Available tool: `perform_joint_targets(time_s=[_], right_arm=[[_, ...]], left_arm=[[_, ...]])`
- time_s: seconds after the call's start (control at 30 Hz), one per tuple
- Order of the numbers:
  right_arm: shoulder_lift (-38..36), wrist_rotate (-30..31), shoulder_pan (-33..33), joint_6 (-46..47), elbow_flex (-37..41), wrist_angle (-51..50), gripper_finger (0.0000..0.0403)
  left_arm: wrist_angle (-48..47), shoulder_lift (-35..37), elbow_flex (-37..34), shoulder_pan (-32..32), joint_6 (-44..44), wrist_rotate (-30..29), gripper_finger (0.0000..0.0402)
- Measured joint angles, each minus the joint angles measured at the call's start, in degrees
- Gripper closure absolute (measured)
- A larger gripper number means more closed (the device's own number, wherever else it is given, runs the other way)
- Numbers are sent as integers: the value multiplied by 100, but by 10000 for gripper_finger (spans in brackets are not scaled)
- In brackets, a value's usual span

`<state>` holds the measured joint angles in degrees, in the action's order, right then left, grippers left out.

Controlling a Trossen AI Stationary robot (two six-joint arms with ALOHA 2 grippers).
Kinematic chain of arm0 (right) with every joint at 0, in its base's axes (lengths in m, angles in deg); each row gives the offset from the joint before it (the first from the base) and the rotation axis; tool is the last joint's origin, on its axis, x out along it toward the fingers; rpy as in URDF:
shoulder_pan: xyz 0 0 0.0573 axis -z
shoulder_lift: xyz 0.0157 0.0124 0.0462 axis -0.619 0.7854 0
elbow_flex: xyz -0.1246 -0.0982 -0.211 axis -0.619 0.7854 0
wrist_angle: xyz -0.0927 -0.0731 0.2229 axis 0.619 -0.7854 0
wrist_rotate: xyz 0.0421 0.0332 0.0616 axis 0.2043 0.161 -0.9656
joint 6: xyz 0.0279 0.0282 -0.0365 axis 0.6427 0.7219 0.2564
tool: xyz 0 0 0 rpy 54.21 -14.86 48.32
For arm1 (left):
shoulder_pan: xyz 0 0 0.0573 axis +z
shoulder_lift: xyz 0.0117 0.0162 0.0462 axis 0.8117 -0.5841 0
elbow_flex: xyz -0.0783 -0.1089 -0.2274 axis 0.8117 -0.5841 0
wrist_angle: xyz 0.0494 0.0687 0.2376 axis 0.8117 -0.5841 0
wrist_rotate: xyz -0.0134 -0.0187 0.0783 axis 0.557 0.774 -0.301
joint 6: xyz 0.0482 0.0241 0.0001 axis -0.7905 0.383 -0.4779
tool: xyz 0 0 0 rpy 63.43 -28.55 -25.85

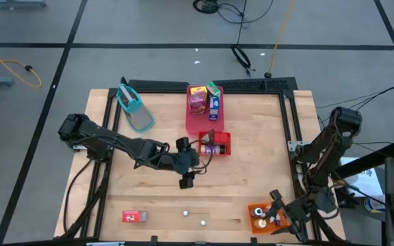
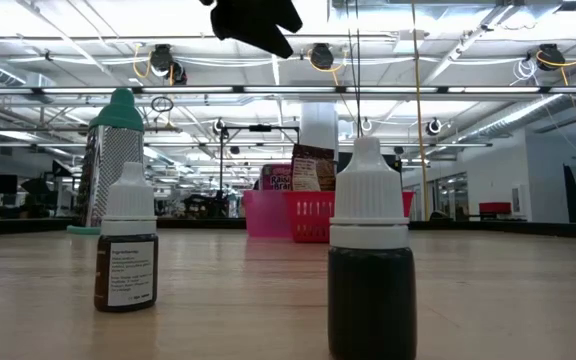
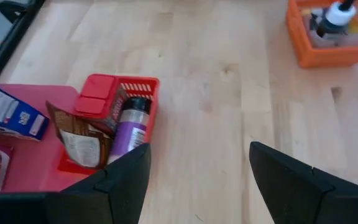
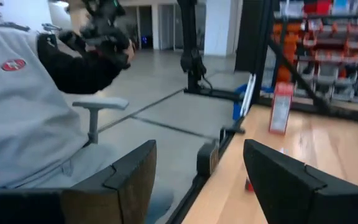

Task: Pick & Place Kitchen Items
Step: Put the brown food coloring bottle into the orange bin

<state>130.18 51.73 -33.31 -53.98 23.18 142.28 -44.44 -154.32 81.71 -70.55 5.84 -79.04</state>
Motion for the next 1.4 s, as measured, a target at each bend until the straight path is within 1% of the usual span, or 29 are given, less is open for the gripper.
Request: perform_joint_targets(time_s=[0.13,0.27,0.47,0.57,0.63,0.77,0.9,1.0,1.13,1.4], right_arm=[[-481,1,-2,-528,0,4,172],[-902,25,-2,-1021,0,3,171],[-1288,26,-2,-1552,0,1,176],[-1338,54,-2,-1717,0,1,176],[-1338,182,-2,-1766,0,-29,176],[-1338,588,0,-1723,0,-178,177],[-1338,600,0,-1725,0,-244,177],[-1338,600,0,-1725,0,-240,177],[-1338,600,0,-1718,0,-240,177],[-1338,598,0,-1705,0,-246,177]], left_arm=[[7,2,-207,-204,61,0,128],[202,4,-705,-420,435,0,128],[1062,4,-1560,-887,751,8,128],[1728,4,-1909,-1111,836,140,128],[2184,4,-2124,-1251,834,253,128],[2774,4,-2461,-1514,862,286,128],[3075,4,-2715,-1727,1006,324,128],[3572,4,-2912,-1854,1092,273,128],[4158,-180,-3106,-1962,1098,257,128],[4949,-913,-3104,-1983,1138,285,128]])
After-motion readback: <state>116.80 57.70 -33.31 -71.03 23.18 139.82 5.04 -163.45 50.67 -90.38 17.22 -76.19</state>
